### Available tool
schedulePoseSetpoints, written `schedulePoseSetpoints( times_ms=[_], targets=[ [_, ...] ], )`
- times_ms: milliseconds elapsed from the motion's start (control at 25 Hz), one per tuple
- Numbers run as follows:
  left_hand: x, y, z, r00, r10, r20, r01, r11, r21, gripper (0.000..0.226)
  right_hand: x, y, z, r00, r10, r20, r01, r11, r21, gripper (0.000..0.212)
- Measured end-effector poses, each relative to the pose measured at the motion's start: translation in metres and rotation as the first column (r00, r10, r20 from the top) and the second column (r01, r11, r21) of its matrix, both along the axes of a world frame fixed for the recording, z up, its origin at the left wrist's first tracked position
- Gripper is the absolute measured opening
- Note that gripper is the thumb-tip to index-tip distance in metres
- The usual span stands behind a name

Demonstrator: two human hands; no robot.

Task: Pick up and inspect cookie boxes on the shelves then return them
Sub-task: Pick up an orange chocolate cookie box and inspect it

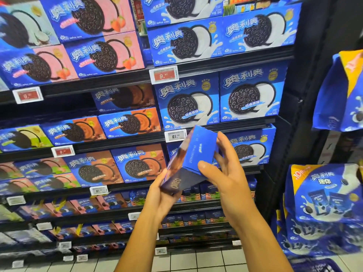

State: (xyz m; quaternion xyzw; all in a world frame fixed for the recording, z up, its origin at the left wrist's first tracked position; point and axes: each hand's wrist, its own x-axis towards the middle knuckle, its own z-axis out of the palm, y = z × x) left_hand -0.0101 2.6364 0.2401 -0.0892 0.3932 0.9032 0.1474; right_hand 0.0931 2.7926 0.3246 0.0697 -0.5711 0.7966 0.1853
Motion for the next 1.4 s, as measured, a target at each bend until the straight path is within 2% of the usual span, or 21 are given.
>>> schedulePoseSetpoints(
  times_ms=[120, 240, 360, 480, 640, 800, 1040, 1120, 1200, 1320, 1400],
  targets=[
    [0.001, -0.008, 0.016, 0.999, -0.035, -0.001, 0.035, 0.999, -0.035, 0.025, -0.003, 0.013, 0.0, 1.0, 0.029, -0.011, -0.03, 0.994, -0.102, 0.073],
    [0.003, -0.019, 0.036, 0.997, -0.016, -0.079, 0.01, 0.997, -0.076, 0.018, -0.006, 0.033, 0.001, 0.999, 0.039, -0.012, -0.04, 0.979, -0.201, 0.069],
    [0.008, -0.026, 0.063, 0.976, -0.012, -0.218, -0.015, 0.992, -0.123, 0.033, -0.01, 0.052, -0.001, 0.995, 0.098, -0.002, -0.091, 0.917, -0.388, 0.061],
    [0.017, -0.021, 0.09, 0.936, -0.023, -0.351, -0.075, 0.962, -0.263, 0.055, -0.013, 0.059, -0.005, 0.986, 0.166, 0.008, -0.133, 0.82, -0.557, 0.055],
    [0.028, -0.011, 0.114, 0.902, -0.007, -0.432, -0.187, 0.894, -0.406, 0.054, -0.016, 0.065, -0.012, 0.984, 0.178, -0.02, -0.146, 0.727, -0.671, 0.047],
    [0.032, -0.006, 0.117, 0.891, -0.037, -0.452, -0.189, 0.876, -0.444, 0.049, -0.017, 0.073, -0.019, 0.984, 0.179, -0.002, -0.135, 0.733, -0.667, 0.042],
    [0.032, -0.005, 0.112, 0.868, 0.008, -0.496, -0.225, 0.898, -0.379, 0.031, -0.02, 0.075, -0.023, 0.988, 0.15, -0.023, -0.13, 0.758, -0.639, 0.048],
    [0.032, -0.009, 0.112, 0.849, 0.015, -0.529, -0.239, 0.903, -0.358, 0.031, -0.021, 0.075, -0.024, 0.989, 0.144, -0.027, -0.13, 0.776, -0.617, 0.036],
    [0.03, -0.014, 0.111, 0.828, -0.019, -0.561, -0.22, 0.908, -0.356, 0.033, -0.022, 0.077, -0.026, 0.99, 0.142, -0.007, -0.12, 0.815, -0.567, 0.028],
    [0.027, -0.02, 0.11, 0.793, -0.068, -0.605, -0.184, 0.921, -0.344, 0.046, -0.024, 0.084, -0.026, 0.996, 0.086, 0.032, -0.062, 0.887, -0.458, 0.037],
    [0.027, -0.021, 0.109, 0.774, -0.069, -0.629, -0.209, 0.91, -0.358, 0.05, -0.021, 0.085, -0.022, 0.999, 0.022, 0.025, -0.013, 0.953, -0.302, 0.04]
  ],
)
